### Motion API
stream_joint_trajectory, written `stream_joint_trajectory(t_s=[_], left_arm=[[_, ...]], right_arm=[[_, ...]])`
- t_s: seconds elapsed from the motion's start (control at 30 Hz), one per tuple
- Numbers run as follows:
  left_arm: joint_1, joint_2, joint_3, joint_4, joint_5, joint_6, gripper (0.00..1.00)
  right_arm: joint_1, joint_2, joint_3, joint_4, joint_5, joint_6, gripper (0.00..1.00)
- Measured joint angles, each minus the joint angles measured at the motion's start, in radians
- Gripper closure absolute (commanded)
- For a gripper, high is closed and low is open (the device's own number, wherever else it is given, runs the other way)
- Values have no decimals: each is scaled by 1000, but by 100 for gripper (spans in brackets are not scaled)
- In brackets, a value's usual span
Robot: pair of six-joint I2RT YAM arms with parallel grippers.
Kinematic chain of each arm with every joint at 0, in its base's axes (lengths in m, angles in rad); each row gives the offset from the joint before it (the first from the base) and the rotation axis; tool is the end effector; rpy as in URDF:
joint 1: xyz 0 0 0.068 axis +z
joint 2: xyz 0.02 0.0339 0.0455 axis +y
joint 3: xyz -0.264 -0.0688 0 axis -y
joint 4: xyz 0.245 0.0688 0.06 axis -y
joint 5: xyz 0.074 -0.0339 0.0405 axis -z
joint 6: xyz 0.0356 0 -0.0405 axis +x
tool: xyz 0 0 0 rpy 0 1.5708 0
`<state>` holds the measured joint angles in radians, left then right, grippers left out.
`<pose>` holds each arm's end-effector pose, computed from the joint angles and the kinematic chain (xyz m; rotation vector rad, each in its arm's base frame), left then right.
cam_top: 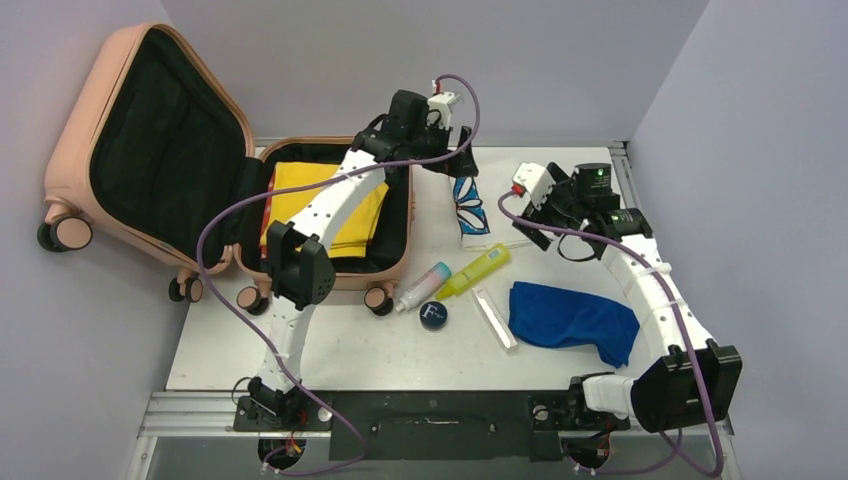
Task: Pack the luggage
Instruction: Pick up the clothes at the center of the board.
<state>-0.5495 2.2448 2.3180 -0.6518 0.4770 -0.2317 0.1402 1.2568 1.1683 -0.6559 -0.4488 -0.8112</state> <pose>0.4291 -0.2819 0.3398 0.6383 2.1410 -0.9544 0.2611 0.0524 0.3308 -1.2147 1.8726 0.1581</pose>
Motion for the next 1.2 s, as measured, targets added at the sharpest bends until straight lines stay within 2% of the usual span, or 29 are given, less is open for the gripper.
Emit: stream_joint_trajectory(t_s=[0.1, 0.2, 0.33, 0.47, 0.67, 0.7, 0.8, 1.2], left_arm=[[19, -29, -75, 63, -51, -32, 4], [61, 0, -67, 96, -16, -66, 4], [86, 32, -78, 127, -83, -75, 4], [32, 33, -144, 153, -194, -124, 2], [-65, 100, -145, 182, -211, -299, 0], [-73, 117, -145, 184, -212, -327, 5], [-85, 162, -145, 177, -240, -390, 8], [-90, 230, -103, 66, -509, -493, 7]], right_arm=[[4, 37, 0, 87, 32, 59, 8], [4, 80, 0, 142, 65, 94, 8], [4, 130, 0, 190, 101, 125, 8], [4, 168, 2, 204, 117, 143, 8], [4, 193, 6, 217, 120, 161, 8], [4, 196, 6, 220, 120, 164, 8], [4, 206, 14, 222, 120, 170, 8], [5, 242, 25, 253, 119, 170, 8]])
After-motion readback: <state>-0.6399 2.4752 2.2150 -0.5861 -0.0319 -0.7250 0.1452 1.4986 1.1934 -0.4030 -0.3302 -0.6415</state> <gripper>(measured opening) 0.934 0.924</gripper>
